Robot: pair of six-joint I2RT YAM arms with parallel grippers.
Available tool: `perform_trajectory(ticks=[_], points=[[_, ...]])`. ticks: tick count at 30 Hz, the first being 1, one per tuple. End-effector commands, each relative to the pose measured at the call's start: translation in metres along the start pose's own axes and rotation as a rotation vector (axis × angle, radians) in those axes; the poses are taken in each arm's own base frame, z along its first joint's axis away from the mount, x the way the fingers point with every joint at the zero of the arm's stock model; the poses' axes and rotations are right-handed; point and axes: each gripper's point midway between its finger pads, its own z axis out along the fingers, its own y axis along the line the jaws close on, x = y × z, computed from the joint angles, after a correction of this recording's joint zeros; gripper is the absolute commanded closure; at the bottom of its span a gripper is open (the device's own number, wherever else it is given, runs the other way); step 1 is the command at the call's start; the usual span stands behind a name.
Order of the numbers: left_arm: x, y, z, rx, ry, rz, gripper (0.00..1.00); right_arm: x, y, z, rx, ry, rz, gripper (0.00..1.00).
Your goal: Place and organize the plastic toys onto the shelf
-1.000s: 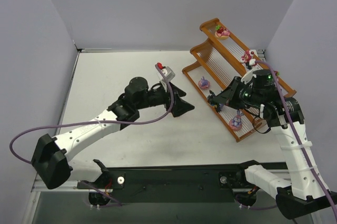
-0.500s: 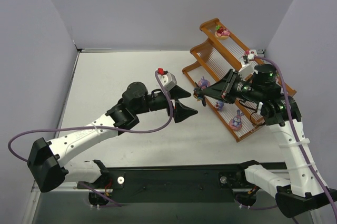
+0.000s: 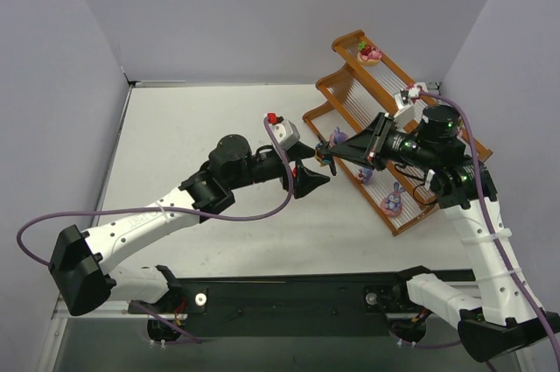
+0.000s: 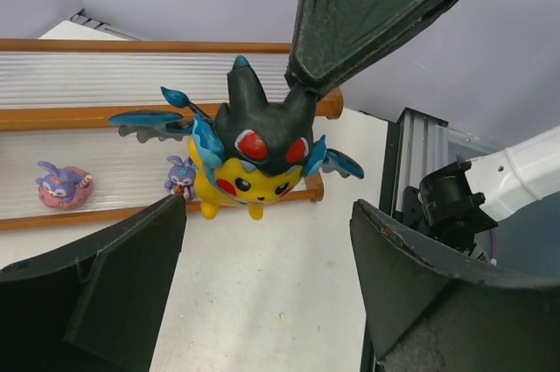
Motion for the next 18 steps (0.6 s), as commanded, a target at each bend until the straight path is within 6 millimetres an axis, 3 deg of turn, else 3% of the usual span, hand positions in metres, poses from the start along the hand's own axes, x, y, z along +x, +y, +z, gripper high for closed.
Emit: perform_trajectory(ticks=[1, 9, 18], points=[[-0.0372, -0.0018, 0.0040, -0.009, -0.100, 0.063, 0.16, 0.0197, 0.0232, -0.0107, -0.080, 0.094, 0.138, 1.00], [-0.0411, -0.0050, 0.0034, 0.006, -0.108, 0.076, 0.31, 0.0243, 0.0253, -0.0131, -0.096, 0.111, 0.142, 1.00], [-0.0444, -0.0067, 0.0031, 0.016, -0.102, 0.075, 0.35, 0.0279, 0.0255, -0.0142, -0.107, 0.127, 0.141, 1.00]])
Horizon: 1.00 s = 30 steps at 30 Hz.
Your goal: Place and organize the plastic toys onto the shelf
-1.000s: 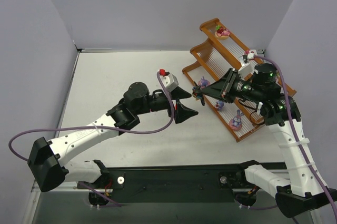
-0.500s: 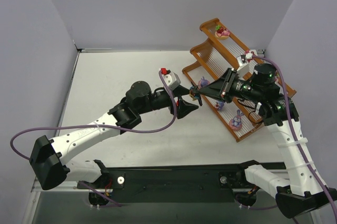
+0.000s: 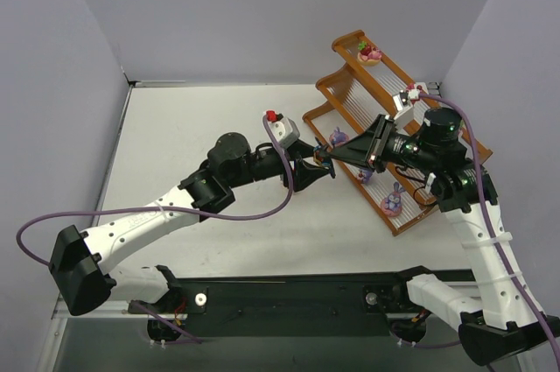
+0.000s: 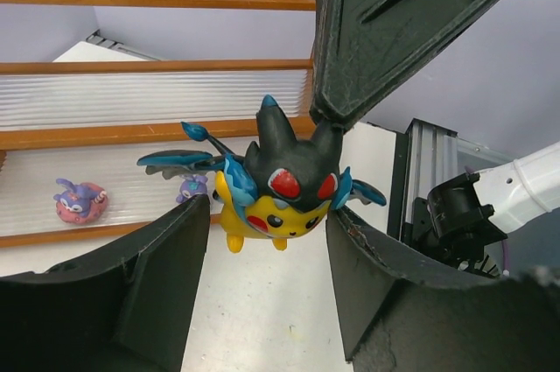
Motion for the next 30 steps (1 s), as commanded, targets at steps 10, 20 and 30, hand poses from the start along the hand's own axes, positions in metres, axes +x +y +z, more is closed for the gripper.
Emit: perform_trajectory(ticks=[10, 20, 30], points=[[-0.0370, -0.0055, 0.0016, 0.011, -0.096, 0.032, 0.35, 0.0227, 0.0176, -0.0080, -0.063, 0.105, 0.158, 1.00], [-0.0371, -0.0073, 0.0045, 0.025, -0.110, 0.026, 0.47, 0.0258, 0.0157, -0.0050, -0.071, 0.119, 0.171, 1.00], [-0.0418, -0.0081, 0.0041, 0.029, -0.123, 0.032, 0.74, 0.0256, 0.0121, -0.0024, -0.064, 0.120, 0.182, 1.00]])
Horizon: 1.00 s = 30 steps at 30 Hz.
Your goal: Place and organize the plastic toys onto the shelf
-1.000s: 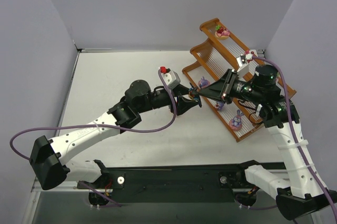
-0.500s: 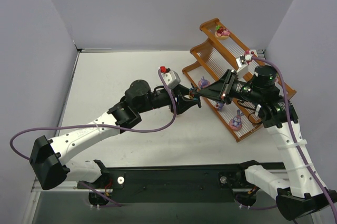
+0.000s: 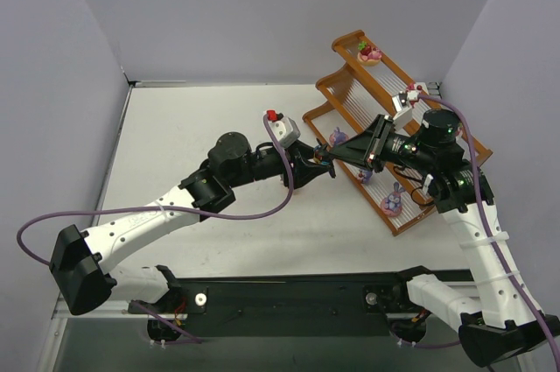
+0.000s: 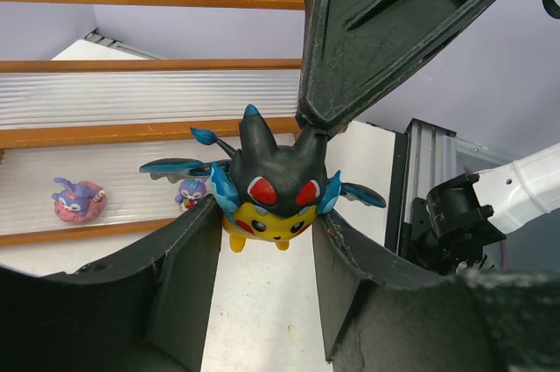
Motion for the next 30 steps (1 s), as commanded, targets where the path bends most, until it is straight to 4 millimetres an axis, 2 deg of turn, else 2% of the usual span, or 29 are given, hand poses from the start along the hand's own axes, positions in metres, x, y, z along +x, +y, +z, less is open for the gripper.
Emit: perform_trajectory(ticks=[1, 3, 8, 25, 30], points=[[-0.039, -0.009, 0.003, 0.029, -0.119, 0.035, 0.77, 0.024, 0.013, -0.007, -0.035, 0.117, 0.161, 1.00], [-0.040, -0.007, 0.002, 0.019, -0.122, 0.037, 0.86, 0.023, 0.012, -0.006, -0.032, 0.115, 0.162, 1.00], [-0.040, -0.004, 0.002, 0.002, -0.123, 0.036, 0.99, 0.022, 0.011, -0.005, -0.030, 0.113, 0.164, 1.00], [-0.041, 0.004, -0.001, -0.049, -0.121, 0.046, 1.00, 0.018, 0.001, 0.001, -0.004, 0.097, 0.160, 1.00], [-0.040, 0.005, -0.001, -0.054, -0.119, 0.048, 1.00, 0.018, 0.000, 0.001, -0.002, 0.088, 0.149, 0.82]])
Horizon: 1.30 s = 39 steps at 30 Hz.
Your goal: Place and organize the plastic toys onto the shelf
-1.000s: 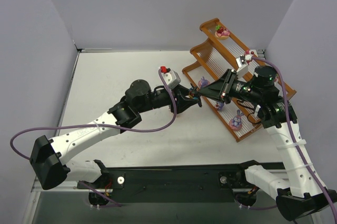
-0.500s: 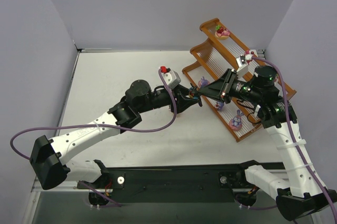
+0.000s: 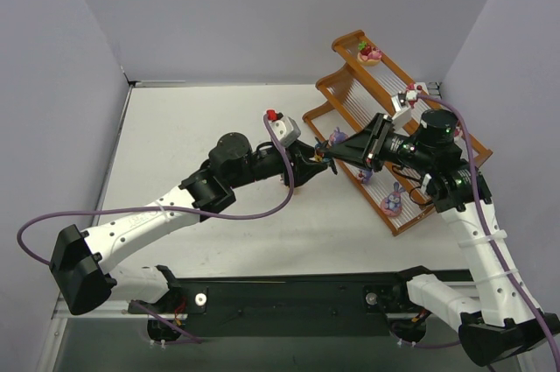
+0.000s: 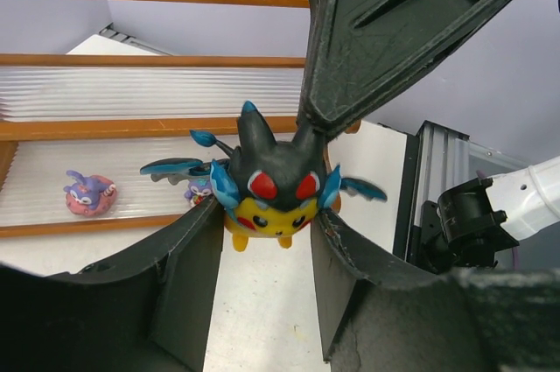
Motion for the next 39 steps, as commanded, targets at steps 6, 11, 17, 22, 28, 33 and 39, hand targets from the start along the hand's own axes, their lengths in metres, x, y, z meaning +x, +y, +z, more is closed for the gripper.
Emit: perform_trajectory(ticks=[6, 11, 17, 22, 28, 33, 39], points=[[-0.039, 0.001, -0.002, -0.026, -0.116, 0.045, 1.00, 0.020, 0.002, -0.003, -0.002, 0.093, 0.133, 0.61], [-0.036, 0.001, -0.001, -0.027, -0.111, 0.044, 1.00, 0.020, -0.001, -0.001, 0.004, 0.093, 0.132, 0.60], [-0.038, -0.001, -0.001, -0.011, -0.112, 0.050, 1.00, 0.022, -0.009, 0.004, 0.024, 0.109, 0.141, 0.67], [-0.036, -0.005, 0.001, 0.017, -0.103, 0.053, 1.00, 0.025, -0.016, 0.010, 0.047, 0.115, 0.147, 0.91], [-0.038, -0.004, 0.001, 0.006, -0.103, 0.055, 1.00, 0.024, -0.018, 0.013, 0.060, 0.106, 0.147, 1.00], [-0.036, -0.001, 0.004, -0.007, -0.101, 0.048, 0.70, 0.024, -0.014, 0.015, 0.046, 0.102, 0.140, 1.00], [-0.040, 0.000, 0.007, -0.012, -0.119, 0.039, 0.47, 0.028, -0.015, 0.021, 0.026, 0.106, 0.171, 1.00]])
